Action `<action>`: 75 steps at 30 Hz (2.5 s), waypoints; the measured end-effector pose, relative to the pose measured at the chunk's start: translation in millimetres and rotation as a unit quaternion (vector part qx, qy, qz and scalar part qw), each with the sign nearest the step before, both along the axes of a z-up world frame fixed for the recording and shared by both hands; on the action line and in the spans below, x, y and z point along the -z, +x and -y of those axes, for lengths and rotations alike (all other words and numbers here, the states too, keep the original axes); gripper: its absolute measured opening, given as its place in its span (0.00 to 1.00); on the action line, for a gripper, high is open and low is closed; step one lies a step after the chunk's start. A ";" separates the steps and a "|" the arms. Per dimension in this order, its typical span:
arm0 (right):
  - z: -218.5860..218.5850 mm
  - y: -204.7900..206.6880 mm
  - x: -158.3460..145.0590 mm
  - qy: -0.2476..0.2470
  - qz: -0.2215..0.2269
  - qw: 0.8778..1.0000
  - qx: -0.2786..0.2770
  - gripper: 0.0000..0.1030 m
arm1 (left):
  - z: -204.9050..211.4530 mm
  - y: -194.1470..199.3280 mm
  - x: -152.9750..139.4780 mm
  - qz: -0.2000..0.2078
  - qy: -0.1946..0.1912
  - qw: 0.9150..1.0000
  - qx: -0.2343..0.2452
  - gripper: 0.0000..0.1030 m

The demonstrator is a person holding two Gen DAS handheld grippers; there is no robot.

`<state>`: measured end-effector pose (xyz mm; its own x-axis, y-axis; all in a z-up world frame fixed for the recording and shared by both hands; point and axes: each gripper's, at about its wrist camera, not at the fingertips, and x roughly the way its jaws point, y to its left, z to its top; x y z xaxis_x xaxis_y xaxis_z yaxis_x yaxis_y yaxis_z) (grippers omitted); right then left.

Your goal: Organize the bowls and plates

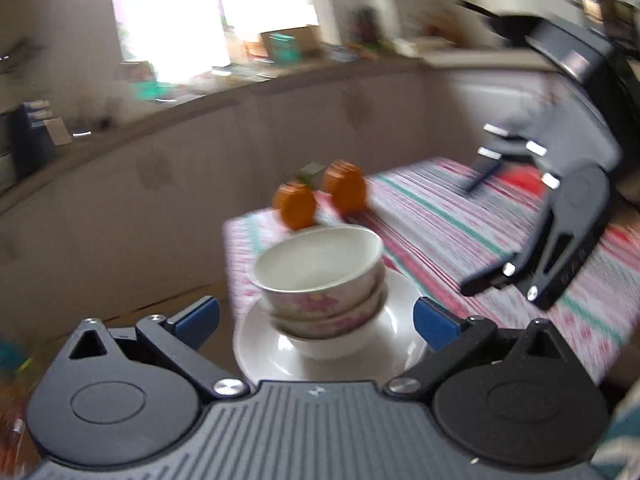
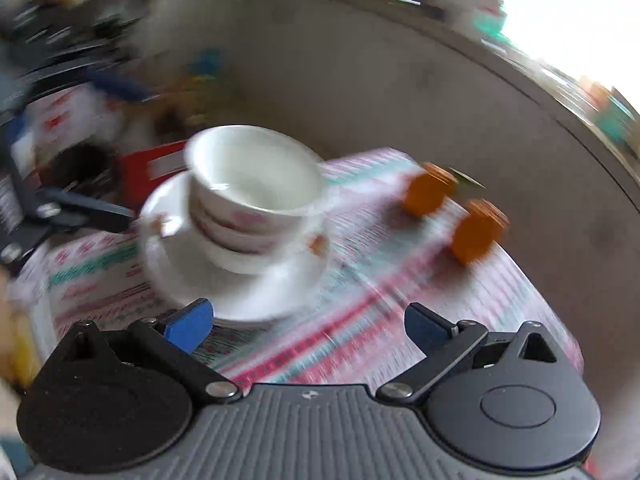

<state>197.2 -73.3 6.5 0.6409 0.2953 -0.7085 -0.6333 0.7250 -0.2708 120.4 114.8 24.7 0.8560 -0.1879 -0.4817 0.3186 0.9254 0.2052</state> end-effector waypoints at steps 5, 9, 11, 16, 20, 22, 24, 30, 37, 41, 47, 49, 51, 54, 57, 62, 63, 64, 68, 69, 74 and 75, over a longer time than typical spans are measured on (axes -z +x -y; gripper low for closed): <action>29.5 -34.0 -12.0 0.080 0.010 0.984 0.158 1.00 | 11.2 -26.3 -9.8 -0.017 -0.098 0.988 -0.116 0.99; 45.9 -68.7 -25.6 0.136 0.024 0.968 0.209 1.00 | 25.4 -42.6 -15.1 -0.022 -0.100 0.982 -0.161 0.99; 47.4 -79.7 -28.9 0.140 0.032 0.964 0.223 1.00 | 29.7 -50.6 -15.5 -0.014 -0.099 0.981 -0.167 0.99; 47.9 -100.9 -29.0 0.147 0.048 0.961 0.227 1.00 | 33.7 -60.8 -16.8 -0.013 -0.116 0.979 -0.166 0.99; 47.5 -104.4 -30.1 0.148 0.055 0.959 0.234 1.00 | 38.6 -61.6 -18.1 -0.007 -0.107 0.979 -0.175 0.99; 47.1 -103.4 -29.6 0.147 0.059 0.959 0.236 1.00 | 40.5 -61.6 -18.6 -0.007 -0.105 0.978 -0.177 0.99; 47.3 -104.1 -30.4 0.146 0.064 0.958 0.240 1.00 | 41.9 -62.4 -19.2 -0.008 -0.107 0.978 -0.177 1.00; 49.1 -102.5 -31.6 0.147 0.071 0.955 0.248 1.00 | 43.1 -60.1 -17.4 -0.014 -0.116 0.977 -0.178 1.00; 48.4 -102.7 -31.1 0.142 0.078 0.954 0.251 1.00 | 45.7 -60.2 -17.3 -0.013 -0.110 0.977 -0.181 1.00; 50.2 -103.6 -31.9 0.148 0.078 0.953 0.252 1.00 | 48.9 -61.4 -19.9 -0.009 -0.106 0.977 -0.184 0.99; 50.6 -103.9 -33.0 0.148 0.081 0.953 0.252 1.00 | 50.2 -62.4 -21.6 -0.007 -0.103 0.977 -0.186 0.99; 50.3 -104.1 -33.2 0.148 0.082 0.953 0.253 1.00 | 50.1 -62.5 -21.6 -0.008 -0.104 0.977 -0.187 1.00; 49.9 -104.4 -33.1 0.147 0.083 0.953 0.253 1.00 | 50.7 -62.4 -22.0 -0.008 -0.103 0.977 -0.187 1.00; 49.5 -104.8 -32.4 0.149 0.084 0.952 0.253 1.00 | 50.6 -62.9 -22.1 -0.007 -0.103 0.977 -0.189 0.99; 49.3 -104.6 -31.8 0.148 0.083 0.953 0.252 1.00 | 50.4 -63.0 -21.7 -0.008 -0.104 0.976 -0.189 1.00; 49.5 -104.6 -31.4 0.148 0.082 0.952 0.253 1.00 | 50.0 -63.3 -21.1 -0.009 -0.105 0.976 -0.190 0.99; 49.4 -104.6 -31.3 0.148 0.082 0.952 0.254 1.00 | 49.8 -63.1 -21.1 -0.009 -0.104 0.976 -0.190 0.99; 49.6 -104.7 -31.5 0.148 0.083 0.952 0.253 1.00 | 49.7 -63.1 -21.1 -0.009 -0.105 0.976 -0.190 0.99; 49.4 -104.5 -31.2 0.148 0.082 0.952 0.254 1.00 | 49.7 -62.8 -21.0 -0.010 -0.104 0.976 -0.190 0.99; 49.4 -104.5 -31.1 0.147 0.081 0.953 0.254 1.00 | 49.6 -63.1 -20.7 -0.010 -0.104 0.976 -0.190 0.99; 49.2 -104.9 -31.0 0.147 0.082 0.953 0.253 1.00 | 49.6 -63.4 -20.5 -0.010 -0.104 0.976 -0.192 1.00; 49.4 -105.2 -30.9 0.147 0.082 0.953 0.253 1.00 | 49.7 -63.3 -20.7 -0.010 -0.104 0.976 -0.192 0.99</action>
